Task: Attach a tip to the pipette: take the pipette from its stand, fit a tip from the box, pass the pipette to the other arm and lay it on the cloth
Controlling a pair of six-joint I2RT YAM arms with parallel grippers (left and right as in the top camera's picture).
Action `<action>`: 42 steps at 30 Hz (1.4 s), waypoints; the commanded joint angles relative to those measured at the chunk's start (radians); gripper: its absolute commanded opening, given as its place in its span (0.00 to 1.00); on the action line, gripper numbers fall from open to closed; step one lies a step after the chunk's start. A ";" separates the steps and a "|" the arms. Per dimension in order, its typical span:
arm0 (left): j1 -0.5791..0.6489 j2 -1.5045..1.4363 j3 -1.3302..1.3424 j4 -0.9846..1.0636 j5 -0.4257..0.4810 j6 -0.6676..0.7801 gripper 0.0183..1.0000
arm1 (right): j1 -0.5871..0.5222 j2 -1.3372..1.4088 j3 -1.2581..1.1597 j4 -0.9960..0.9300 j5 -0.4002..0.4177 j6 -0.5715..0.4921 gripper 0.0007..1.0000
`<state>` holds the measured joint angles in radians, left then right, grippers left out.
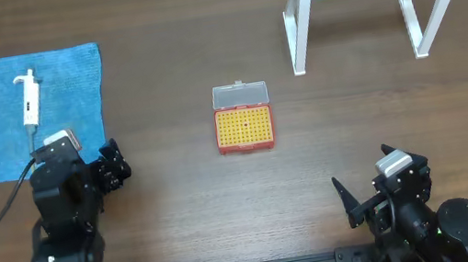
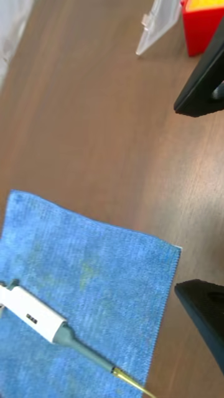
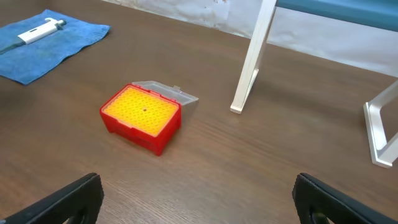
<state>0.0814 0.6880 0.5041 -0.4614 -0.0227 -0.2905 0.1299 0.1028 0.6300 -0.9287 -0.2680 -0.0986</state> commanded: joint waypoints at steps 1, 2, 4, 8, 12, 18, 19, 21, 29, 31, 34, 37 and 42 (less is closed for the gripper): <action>-0.003 0.093 -0.006 0.008 -0.019 -0.009 0.85 | -0.007 -0.002 -0.005 0.001 0.014 0.016 0.98; -0.003 0.124 -0.006 0.008 -0.019 -0.009 0.85 | -0.007 -0.002 -0.005 0.001 0.014 0.016 0.98; -0.003 0.183 -0.006 0.008 -0.019 -0.009 0.85 | -0.007 -0.002 -0.006 0.001 0.014 0.016 0.98; -0.003 0.341 -0.006 0.008 -0.019 -0.009 0.85 | -0.007 -0.002 -0.005 0.001 0.014 0.016 0.98; -0.003 0.489 -0.006 0.009 -0.019 -0.009 0.85 | -0.036 -0.008 -0.010 -0.014 0.097 -0.046 0.98; -0.003 0.692 -0.006 0.009 -0.019 -0.009 0.85 | -0.238 -0.098 -0.289 0.355 0.225 -0.052 0.98; -0.003 0.712 -0.006 0.009 -0.019 -0.009 0.85 | -0.245 -0.102 -0.334 0.442 0.203 -0.044 0.98; -0.003 0.742 -0.006 0.009 -0.019 -0.009 0.85 | -0.240 -0.102 -0.399 0.540 0.142 0.018 0.98; -0.003 0.758 -0.006 0.009 -0.019 -0.009 0.85 | -0.097 -0.102 -0.576 0.805 0.132 0.065 0.98; -0.003 0.758 -0.006 0.009 -0.019 -0.009 0.85 | -0.079 -0.102 -0.627 0.868 0.133 0.064 0.98; -0.003 0.758 -0.006 0.009 -0.019 -0.009 0.85 | -0.078 -0.102 -0.626 0.868 0.145 0.060 0.98; -0.003 0.758 -0.006 0.009 -0.019 -0.009 0.85 | -0.078 -0.102 -0.626 0.868 0.144 0.061 0.98; -0.003 0.758 -0.006 0.009 -0.019 -0.009 0.85 | -0.078 -0.102 -0.626 0.868 0.144 0.061 0.98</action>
<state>0.0795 1.3907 0.5396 -0.4435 -0.0631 -0.2909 0.0471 0.0086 0.0139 -0.0647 -0.1291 -0.0536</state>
